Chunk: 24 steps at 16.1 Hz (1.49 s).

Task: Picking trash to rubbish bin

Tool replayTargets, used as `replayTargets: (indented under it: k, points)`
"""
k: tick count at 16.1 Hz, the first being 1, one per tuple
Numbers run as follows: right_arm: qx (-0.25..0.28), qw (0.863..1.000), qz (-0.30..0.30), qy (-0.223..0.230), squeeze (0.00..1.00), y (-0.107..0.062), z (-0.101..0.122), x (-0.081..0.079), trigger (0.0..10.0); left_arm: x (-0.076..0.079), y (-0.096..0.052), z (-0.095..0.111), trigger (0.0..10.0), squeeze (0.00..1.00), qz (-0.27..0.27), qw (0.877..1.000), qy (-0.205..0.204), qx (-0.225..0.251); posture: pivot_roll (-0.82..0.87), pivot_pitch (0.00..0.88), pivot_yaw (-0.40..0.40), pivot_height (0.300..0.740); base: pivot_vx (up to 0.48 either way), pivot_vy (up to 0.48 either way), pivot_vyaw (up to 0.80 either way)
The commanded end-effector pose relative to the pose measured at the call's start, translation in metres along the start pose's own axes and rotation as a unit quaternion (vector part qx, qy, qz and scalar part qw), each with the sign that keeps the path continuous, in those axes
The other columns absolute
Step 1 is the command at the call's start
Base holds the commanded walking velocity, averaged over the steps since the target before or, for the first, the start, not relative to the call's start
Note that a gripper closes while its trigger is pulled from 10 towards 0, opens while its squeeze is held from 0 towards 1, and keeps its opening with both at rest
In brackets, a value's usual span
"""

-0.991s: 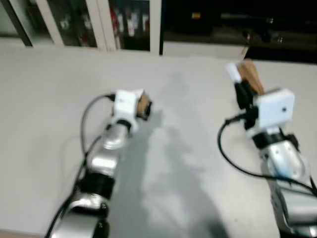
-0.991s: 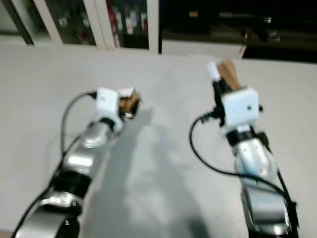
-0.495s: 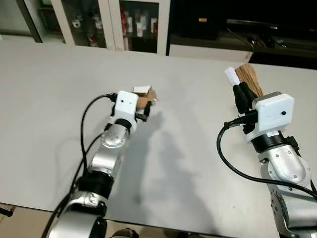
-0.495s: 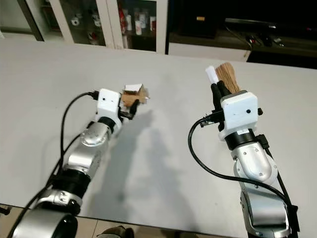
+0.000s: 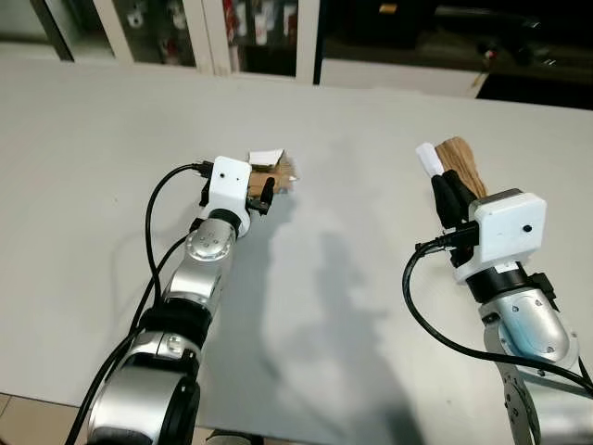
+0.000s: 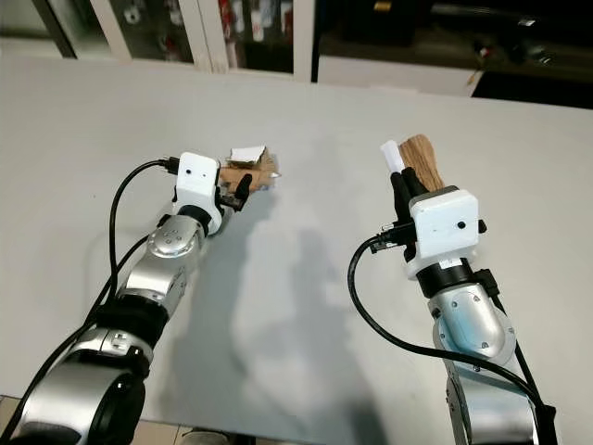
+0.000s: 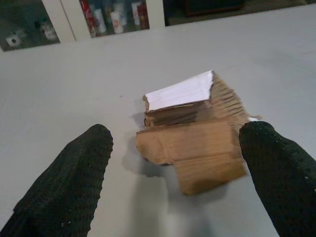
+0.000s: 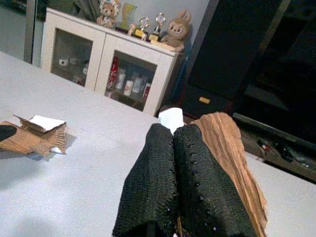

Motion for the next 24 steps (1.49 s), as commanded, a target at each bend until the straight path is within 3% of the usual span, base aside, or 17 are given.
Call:
replayTargets:
  k: [1, 4, 5, 13, 19, 24]
  points:
    - [0.001, 1.000, -0.004, -0.003, 0.00, -0.002, 0.003, -0.001, 10.0, -0.002, 0.004, 0.005, 10.0, 1.00, 0.008, 1.000, 0.004, 0.006, 0.11, 0.201, 0.007, 0.740, 0.000, 0.000, 0.00]
    - [-0.001, 1.000, -0.004, -0.001, 0.00, -0.005, 0.003, -0.004, 10.0, -0.003, 0.009, 0.016, 10.0, 1.00, 0.009, 1.000, 0.009, 0.022, 0.10, 0.216, 0.010, 0.740, 0.000, 0.000, 0.00]
    - [-0.003, 1.000, -0.006, -0.001, 0.00, -0.006, 0.002, -0.003, 10.0, -0.006, 0.012, 0.025, 10.0, 0.00, 0.013, 0.999, 0.004, 0.033, 0.10, 0.221, 0.011, 0.740, 0.000, 0.000, 0.00]
    - [-0.006, 1.000, -0.017, -0.003, 0.00, -0.009, 0.002, -0.002, 10.0, -0.021, 0.020, 0.042, 10.0, 0.00, 0.048, 0.997, 0.010, 0.051, 0.09, 0.228, 0.024, 0.740, 0.000, 0.000, 0.00]
    - [-0.011, 0.999, -0.035, -0.005, 0.00, -0.025, 0.008, -0.001, 10.0, -0.012, 0.027, 0.059, 10.0, 0.00, 0.033, 0.997, 0.002, 0.068, 0.01, 0.290, 0.052, 0.740, 0.000, 0.000, 0.00]
    - [-0.027, 0.996, -0.085, -0.011, 0.00, -0.056, 0.013, 0.006, 10.0, 0.005, 0.032, 0.073, 10.0, 0.00, 0.008, 0.997, 0.008, 0.075, -0.11, 0.334, 0.092, 0.740, 0.000, 0.000, 0.00]
Point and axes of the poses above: a point about 5 cm out from each wrist's last joint towards the gripper, its own y axis pointing out of the wrist towards the gripper, its own z axis along the axis of the wrist's last joint, x = y × z, the point moved 6 cm from there along y, pointing out of the wrist towards the gripper, and after that the axes turned 14 degrees about y, right-handed, at the moved point
